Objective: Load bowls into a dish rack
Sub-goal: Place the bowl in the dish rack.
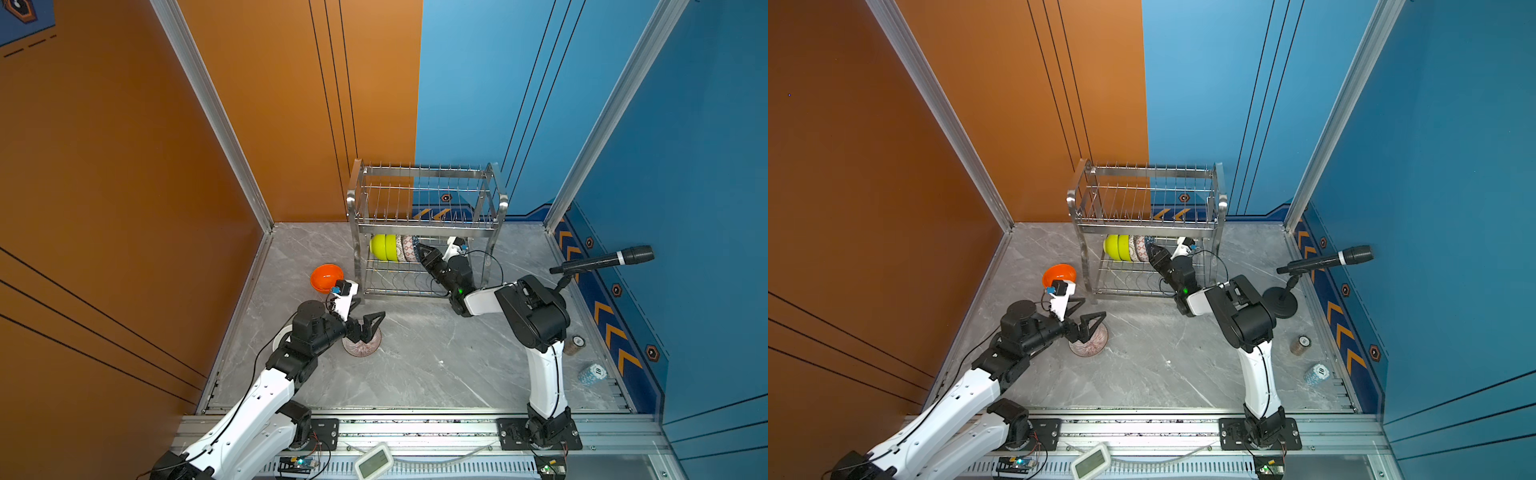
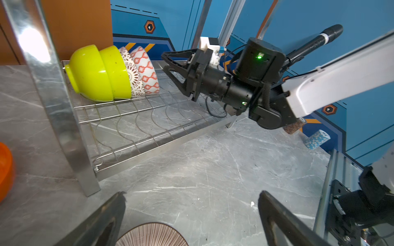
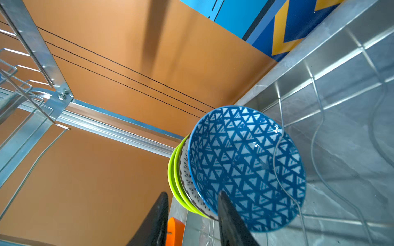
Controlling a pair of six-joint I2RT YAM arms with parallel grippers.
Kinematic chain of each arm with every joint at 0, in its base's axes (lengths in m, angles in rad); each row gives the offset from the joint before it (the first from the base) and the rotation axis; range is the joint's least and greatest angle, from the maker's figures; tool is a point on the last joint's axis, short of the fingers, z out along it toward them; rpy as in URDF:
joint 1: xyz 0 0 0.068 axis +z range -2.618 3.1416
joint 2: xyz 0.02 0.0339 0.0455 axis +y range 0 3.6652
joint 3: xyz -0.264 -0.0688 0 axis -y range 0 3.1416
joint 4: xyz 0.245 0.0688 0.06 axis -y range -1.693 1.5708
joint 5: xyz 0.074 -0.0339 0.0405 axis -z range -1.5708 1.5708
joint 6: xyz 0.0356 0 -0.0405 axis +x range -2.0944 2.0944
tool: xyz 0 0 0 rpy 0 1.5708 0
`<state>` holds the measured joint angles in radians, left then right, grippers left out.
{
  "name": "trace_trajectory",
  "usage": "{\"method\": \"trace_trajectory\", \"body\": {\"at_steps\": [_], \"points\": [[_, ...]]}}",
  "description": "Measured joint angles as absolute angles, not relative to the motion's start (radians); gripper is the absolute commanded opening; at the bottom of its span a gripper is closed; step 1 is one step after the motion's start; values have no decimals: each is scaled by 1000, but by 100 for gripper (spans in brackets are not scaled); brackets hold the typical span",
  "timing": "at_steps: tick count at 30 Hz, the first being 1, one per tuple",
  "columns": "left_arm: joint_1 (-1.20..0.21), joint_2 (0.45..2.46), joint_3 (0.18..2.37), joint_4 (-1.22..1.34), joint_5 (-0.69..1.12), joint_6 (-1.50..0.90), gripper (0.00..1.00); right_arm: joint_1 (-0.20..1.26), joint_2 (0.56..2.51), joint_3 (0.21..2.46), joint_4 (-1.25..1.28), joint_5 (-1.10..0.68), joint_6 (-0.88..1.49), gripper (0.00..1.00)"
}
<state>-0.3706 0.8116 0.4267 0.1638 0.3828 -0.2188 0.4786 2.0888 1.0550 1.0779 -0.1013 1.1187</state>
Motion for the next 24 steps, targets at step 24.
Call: {"method": "trace_trajectory", "body": {"at_steps": [24], "points": [[-148,781,449,52,199,-256,98,725,1688,900,542,-84,739,41]]}}
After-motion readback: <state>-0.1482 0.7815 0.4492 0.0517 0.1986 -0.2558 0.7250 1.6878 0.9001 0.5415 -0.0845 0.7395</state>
